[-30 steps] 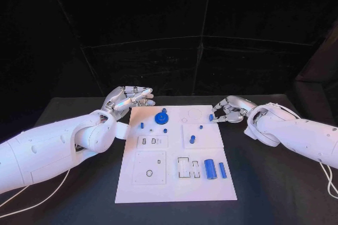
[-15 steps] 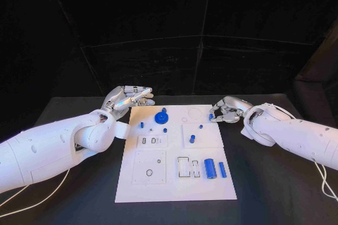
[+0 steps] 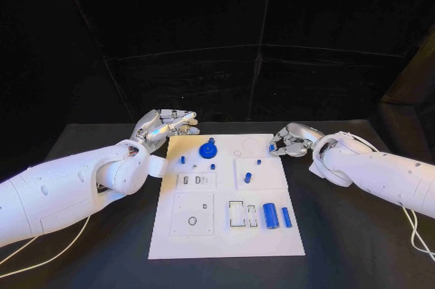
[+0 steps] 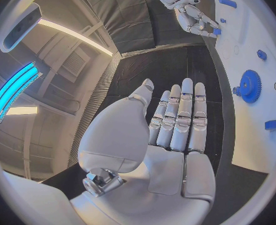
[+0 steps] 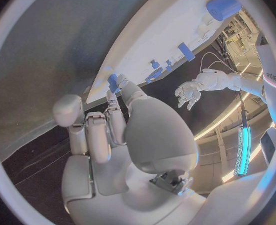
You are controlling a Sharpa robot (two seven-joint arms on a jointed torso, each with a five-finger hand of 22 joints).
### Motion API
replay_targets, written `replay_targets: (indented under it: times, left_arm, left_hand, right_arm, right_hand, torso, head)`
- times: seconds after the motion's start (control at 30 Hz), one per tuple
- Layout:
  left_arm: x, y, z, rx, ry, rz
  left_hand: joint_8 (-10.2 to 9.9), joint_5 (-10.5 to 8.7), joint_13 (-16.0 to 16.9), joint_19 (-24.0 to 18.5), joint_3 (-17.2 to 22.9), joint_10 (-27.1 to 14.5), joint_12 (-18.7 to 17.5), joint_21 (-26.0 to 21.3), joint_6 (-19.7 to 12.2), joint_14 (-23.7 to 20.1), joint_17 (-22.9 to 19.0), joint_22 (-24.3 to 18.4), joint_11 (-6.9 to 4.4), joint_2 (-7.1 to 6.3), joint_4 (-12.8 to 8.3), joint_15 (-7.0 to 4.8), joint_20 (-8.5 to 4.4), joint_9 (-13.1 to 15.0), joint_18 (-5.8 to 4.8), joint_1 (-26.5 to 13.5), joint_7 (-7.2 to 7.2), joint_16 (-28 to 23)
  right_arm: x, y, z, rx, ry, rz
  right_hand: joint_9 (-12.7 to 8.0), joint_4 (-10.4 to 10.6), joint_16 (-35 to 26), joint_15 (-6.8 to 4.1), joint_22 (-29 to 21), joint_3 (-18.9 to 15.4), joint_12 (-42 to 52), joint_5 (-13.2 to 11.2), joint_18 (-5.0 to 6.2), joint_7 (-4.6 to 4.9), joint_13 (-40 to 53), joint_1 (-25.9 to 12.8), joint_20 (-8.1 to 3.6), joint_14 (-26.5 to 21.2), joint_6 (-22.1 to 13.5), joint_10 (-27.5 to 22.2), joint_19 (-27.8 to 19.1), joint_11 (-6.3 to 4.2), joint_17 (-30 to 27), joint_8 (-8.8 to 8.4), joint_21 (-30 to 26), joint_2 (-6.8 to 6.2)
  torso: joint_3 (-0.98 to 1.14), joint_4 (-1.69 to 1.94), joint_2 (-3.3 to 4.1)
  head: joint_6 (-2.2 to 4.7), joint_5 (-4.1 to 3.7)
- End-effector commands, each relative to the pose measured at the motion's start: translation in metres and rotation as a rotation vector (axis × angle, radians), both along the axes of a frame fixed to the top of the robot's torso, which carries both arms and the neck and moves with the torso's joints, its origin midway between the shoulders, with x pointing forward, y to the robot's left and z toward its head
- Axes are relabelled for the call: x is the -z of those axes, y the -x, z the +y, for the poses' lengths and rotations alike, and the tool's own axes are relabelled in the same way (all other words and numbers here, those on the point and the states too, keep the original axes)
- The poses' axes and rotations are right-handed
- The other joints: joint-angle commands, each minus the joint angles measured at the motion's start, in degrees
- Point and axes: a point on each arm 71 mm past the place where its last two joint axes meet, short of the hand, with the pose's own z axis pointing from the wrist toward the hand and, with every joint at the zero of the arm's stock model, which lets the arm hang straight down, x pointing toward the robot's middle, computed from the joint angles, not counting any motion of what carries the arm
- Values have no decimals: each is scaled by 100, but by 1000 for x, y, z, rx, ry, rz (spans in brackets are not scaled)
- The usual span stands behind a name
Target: Assemble the parts on the task board
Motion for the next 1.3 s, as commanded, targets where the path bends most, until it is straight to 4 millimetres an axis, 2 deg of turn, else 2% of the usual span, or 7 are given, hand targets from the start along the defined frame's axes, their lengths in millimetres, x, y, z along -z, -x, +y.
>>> replay_targets:
  times: [0.03,0.67,0.8,0.9,1.03,1.17,1.3]
  left_arm:
    - [-1,0,-1,14,2,-4]
    - [-1,0,-1,14,1,0]
    - [-1,0,-1,13,0,0]
    - [-1,0,-1,13,0,0]
    - [-1,0,-1,13,0,0]
    - [-1,0,0,12,0,0]
    - [-1,0,1,9,-1,0]
  left_hand:
    - [-36,13,-8,44,4,-16,-19,-22,27,26,6,-5,31,44,-30,26,7,-8,86,-18,26,-35]
    - [-40,13,-9,43,4,-19,-25,-24,26,24,8,-7,34,45,-33,28,8,-8,86,-19,33,-38]
    - [-40,13,-9,43,4,-19,-25,-24,26,24,8,-7,34,45,-33,28,8,-8,86,-19,33,-38]
    - [-40,13,-9,43,4,-19,-25,-24,26,24,8,-7,34,45,-33,28,8,-8,86,-19,33,-38]
    - [-40,13,-9,43,4,-19,-25,-24,26,24,8,-7,34,45,-33,28,8,-8,86,-19,33,-38]
    - [-40,13,-9,43,4,-19,-25,-24,26,24,8,-7,34,45,-33,28,8,-8,86,-19,33,-38]
    - [-40,13,-9,43,4,-19,-25,-24,26,24,8,-7,34,45,-33,28,8,-8,86,-19,33,-38]
  right_arm:
    - [-1,0,1,-4,5,3]
    - [1,-1,5,-4,19,11]
    - [0,-1,7,1,21,5]
    - [-1,-1,7,5,18,-8]
    - [-4,0,8,9,5,-43]
    - [-7,3,10,7,-13,-72]
    - [-13,12,15,10,-43,-90]
  right_hand:
    - [5,5,16,-52,9,44,30,-30,-37,-6,251,4,-29,526,51,36,-3,-25,1137,32,33,65]
    - [3,-4,20,-63,23,57,36,-38,-40,-19,259,-9,-39,528,89,44,4,-37,1147,40,41,70]
    - [4,-19,23,-83,34,116,42,-32,-42,-48,271,-9,-57,531,173,56,12,-62,1159,65,48,129]
    - [4,-54,24,-110,35,235,36,-55,-42,-80,270,36,-80,531,254,56,15,-93,1162,93,50,234]
    - [-2,-101,28,-135,32,397,43,-51,-42,-103,287,70,-107,535,316,69,18,-118,1177,107,51,337]
    - [-9,-142,37,-146,38,532,38,-13,-45,-111,288,75,-122,541,341,72,24,-127,1203,107,55,391]
    - [-14,-152,41,-150,42,627,30,-10,-47,-113,284,19,-129,544,359,73,29,-129,1217,104,58,401]
  torso:
    - [1,-4,0]
    - [6,-2,0]
    - [7,-4,-2]
    - [2,-1,-4]
    - [8,-6,-4]
    - [5,-11,-6]
    - [-8,-1,-14]
  head:
    - [-10,-18]
    - [-38,-18]
    - [-40,-17]
    - [-44,-17]
    - [-40,-7]
    - [-44,-2]
    - [-41,-18]
